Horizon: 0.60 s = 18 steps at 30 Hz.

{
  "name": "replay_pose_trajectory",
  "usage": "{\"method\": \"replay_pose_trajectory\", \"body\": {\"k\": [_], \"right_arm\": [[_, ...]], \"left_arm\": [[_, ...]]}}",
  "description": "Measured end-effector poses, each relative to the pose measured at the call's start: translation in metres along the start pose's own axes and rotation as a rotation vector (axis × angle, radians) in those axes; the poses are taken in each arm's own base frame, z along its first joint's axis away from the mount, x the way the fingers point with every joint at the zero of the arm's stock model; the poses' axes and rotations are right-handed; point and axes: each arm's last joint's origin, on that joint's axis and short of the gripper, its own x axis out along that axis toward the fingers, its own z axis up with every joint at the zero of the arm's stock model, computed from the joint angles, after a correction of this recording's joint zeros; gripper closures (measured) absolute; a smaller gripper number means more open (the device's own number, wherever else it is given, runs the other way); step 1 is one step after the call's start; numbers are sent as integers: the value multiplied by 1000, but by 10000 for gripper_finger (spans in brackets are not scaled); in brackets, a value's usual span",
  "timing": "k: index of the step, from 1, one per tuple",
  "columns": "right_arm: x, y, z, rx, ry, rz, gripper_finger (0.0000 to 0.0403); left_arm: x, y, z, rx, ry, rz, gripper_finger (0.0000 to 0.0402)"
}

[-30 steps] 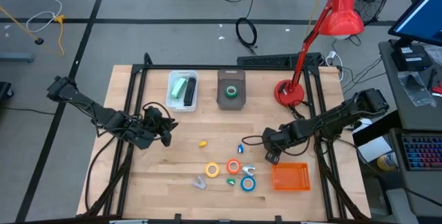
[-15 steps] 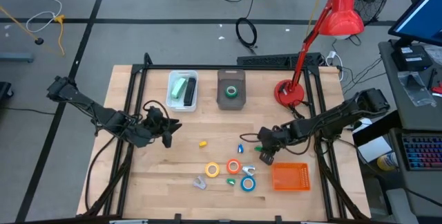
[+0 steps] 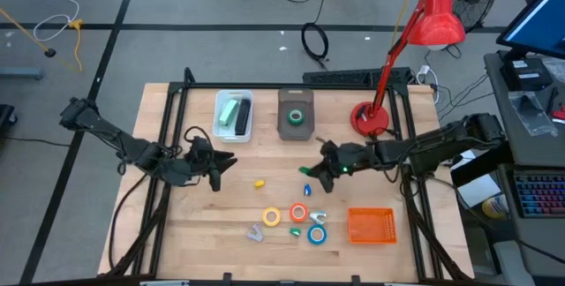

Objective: Pick and place Stapler, Stapler remover, tape
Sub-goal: Put the small green stapler into the white bin, then put the small blue stapler into the white bin

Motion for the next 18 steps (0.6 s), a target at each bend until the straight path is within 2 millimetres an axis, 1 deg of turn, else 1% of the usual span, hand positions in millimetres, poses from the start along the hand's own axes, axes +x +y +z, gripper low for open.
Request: {"method": "replay_pose_trajectory", "body": {"k": [3, 6, 8, 10, 12, 14, 16, 18], "right_arm": [[0, 0, 15, -13, -120, 34, 372], [-2, -1, 25, -22, -196, 59, 388], [-2, -4, 29, -16, -213, 51, 399], [-2, -8, 28, -13, -194, 22, 402], [-1, -12, 26, -12, -167, -7, 398], [-1, -14, 23, -24, -138, -28, 396], [0, -13, 18, -34, -93, -30, 397], [-1, -11, 12, -46, -30, -19, 400]], "left_arm": [[11, -7, 4, 55, -36, -45, 279], [30, -11, 6, 71, -63, -65, 279], [45, -11, 9, 63, -81, -74, 279], [59, -8, 8, 71, -62, -86, 279], [70, -1, 5, 60, -11, -87, 279], [77, 3, 3, 5, 55, -121, 279], [78, 5, -1, -79, 165, -169, 279], [72, 7, -6, -114, 259, -178, 279]]}}
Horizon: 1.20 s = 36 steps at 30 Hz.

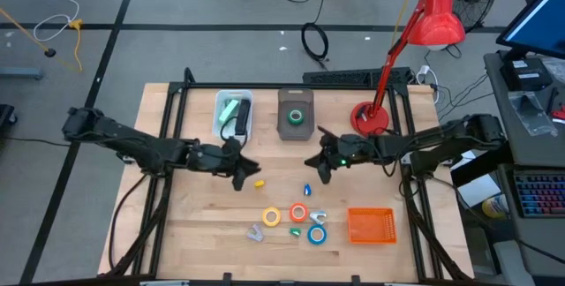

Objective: Pick and place Stapler, Stapler remover, tape
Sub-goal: Put the small blue stapler into the white bin

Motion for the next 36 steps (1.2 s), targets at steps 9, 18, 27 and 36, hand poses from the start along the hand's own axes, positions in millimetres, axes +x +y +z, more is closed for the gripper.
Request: {"method": "replay_pose_trajectory", "body": {"k": [9, 18, 27, 36], "right_arm": [[-1, 3, -8, -35, 46, -23, 402], [-1, 3, -7, -40, 32, -17, 402], [-1, 3, -6, -37, 28, -14, 402], [0, -1, -1, -39, 7, -25, 402]], "left_arm": [[-71, 14, 9, -50, -172, 227, 279], [-122, 29, 16, -54, -332, 280, 280], [-131, 31, 18, -13, -356, 267, 280], [-131, 34, 15, 13, -329, 302, 280]]}}
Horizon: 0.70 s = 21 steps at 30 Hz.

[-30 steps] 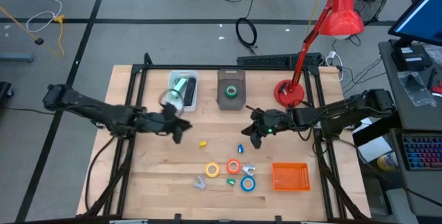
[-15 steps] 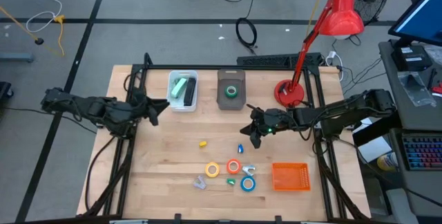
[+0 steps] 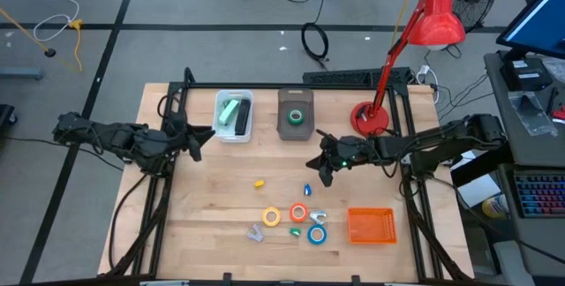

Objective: Pick and place Stapler, Stapler remover, tape
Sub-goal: Put the small blue stapler into the white bin

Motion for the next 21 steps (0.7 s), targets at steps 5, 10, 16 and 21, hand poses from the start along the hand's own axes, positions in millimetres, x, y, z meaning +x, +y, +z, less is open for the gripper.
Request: {"method": "replay_pose_trajectory", "body": {"k": [5, 10, 16, 21], "right_arm": [[0, -3, 5, -51, -24, 1, 402], [0, -7, 12, -76, -72, 1, 401], [0, -14, 19, -61, -97, -22, 401], [-1, -20, 22, -50, -107, -40, 399]], "left_arm": [[-2, 4, -1, 18, 7, 20, 280], [-13, 15, 2, 36, -3, 21, 280], [-30, 37, 3, 20, 0, 14, 280], [-41, 47, 4, 9, -3, -42, 280]]}}
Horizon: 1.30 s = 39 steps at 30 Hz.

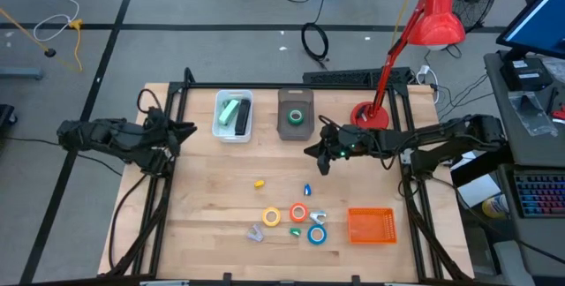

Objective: Pick and place Stapler, Stapler remover, tape
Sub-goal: Put the small blue stapler into the white bin

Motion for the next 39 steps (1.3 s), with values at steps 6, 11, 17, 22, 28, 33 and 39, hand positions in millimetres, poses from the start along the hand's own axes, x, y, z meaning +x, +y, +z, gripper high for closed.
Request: {"method": "replay_pose_trajectory", "body": {"k": [6, 11, 17, 22, 28, 33, 39], "right_arm": [[0, -7, 4, 46, -11, -23, 399], [0, -12, 7, 56, -22, -42, 399], [0, -16, 8, 90, -21, -56, 399], [0, -16, 7, 90, -15, -59, 399], [0, -16, 7, 83, -15, -59, 399], [0, -16, 7, 80, -15, -59, 399], [0, -13, 5, 78, 25, 7, 399]], "left_arm": [[-8, 11, -4, 15, 19, 6, 279], [-15, 22, -7, 16, 30, 12, 280], [-26, 37, -10, -12, 3, -13, 280], [-27, 37, -12, 10, 29, -24, 280], [-23, 37, -17, 13, 59, -32, 280], [-22, 36, -16, 18, 55, -44, 280], [-22, 34, -14, 48, 32, -64, 280]]}}
